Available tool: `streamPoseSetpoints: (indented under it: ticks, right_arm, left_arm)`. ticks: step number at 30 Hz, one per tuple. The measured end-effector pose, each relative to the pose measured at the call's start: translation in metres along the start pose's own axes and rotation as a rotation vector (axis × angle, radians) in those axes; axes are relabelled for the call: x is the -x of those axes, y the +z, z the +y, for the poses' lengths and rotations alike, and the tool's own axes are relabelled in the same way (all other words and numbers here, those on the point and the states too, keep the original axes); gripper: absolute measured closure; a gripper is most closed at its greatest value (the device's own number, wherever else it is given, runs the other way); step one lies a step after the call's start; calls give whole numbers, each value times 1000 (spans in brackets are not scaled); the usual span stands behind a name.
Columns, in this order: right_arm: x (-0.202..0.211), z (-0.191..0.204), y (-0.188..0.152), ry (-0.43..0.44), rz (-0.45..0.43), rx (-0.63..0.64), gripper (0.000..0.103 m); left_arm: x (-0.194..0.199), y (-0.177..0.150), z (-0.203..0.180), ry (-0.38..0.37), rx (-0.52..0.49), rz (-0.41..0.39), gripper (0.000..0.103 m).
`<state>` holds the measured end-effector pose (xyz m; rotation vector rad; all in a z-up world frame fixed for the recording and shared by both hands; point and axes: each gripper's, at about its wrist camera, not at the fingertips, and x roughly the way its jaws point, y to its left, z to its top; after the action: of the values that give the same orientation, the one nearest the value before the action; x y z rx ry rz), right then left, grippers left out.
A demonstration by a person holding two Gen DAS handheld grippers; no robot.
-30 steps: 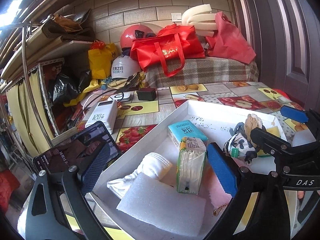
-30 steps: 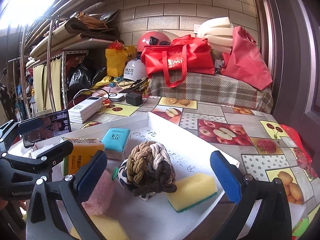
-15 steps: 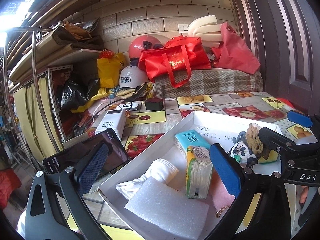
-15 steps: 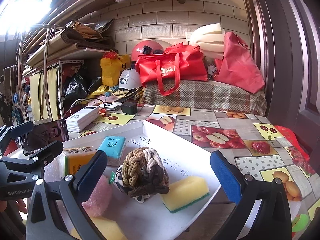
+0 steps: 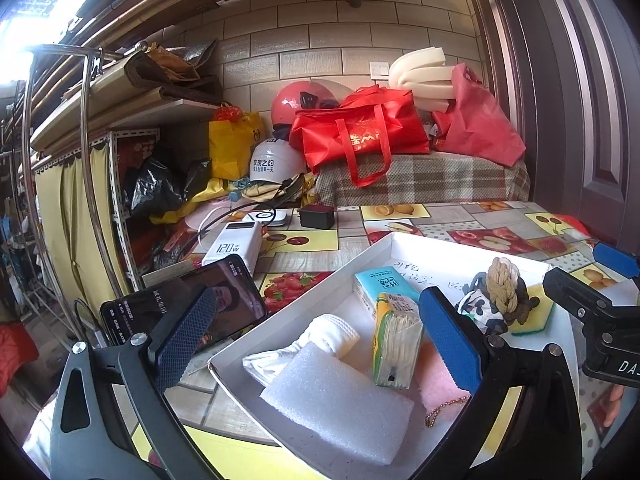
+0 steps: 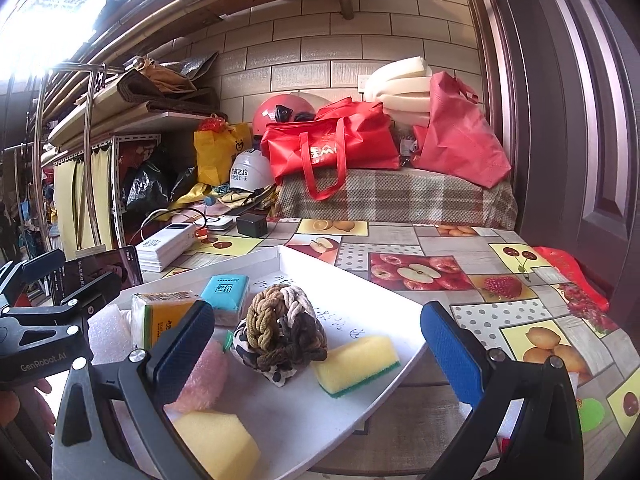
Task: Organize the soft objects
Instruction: 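Move both open tools toward the white foam block and red apple plush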
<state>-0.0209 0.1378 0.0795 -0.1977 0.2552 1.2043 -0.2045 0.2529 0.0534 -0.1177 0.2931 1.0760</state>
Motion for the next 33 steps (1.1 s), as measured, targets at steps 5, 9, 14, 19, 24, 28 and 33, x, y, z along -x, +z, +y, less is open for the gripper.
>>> streamPoseSetpoints:
  ticks: [5,9,14,19,24,28,33]
  right_arm:
    - [16,6,-5,17,-9,29,0]
    - [27,4,-9,44,7,25,0]
    - [43,-7,-15,58,22,-3,0]
    - [58,-26,-21,60,35,-47,0]
    - [90,-51,-26,73,-48,-110,0]
    - [132,-75,-27,-14,-208,-152,0]
    - [146,-106,-29,-38,-193,-168,0]
  left_arm:
    - [11,-3,-10,-9,-28,-3,0]
    - [18,-5,-17,-23,-49,2,0]
    - [27,-8,-25,-35,-62,5,0]
    - [33,-9,-36,-33,-98,8,0]
    - [49,-14,-57,-82,-159,-13,0]
    - [67,-17,-80,-141,-214,-53,0]
    - [88,-16,-99,-227,-218,-116,1]
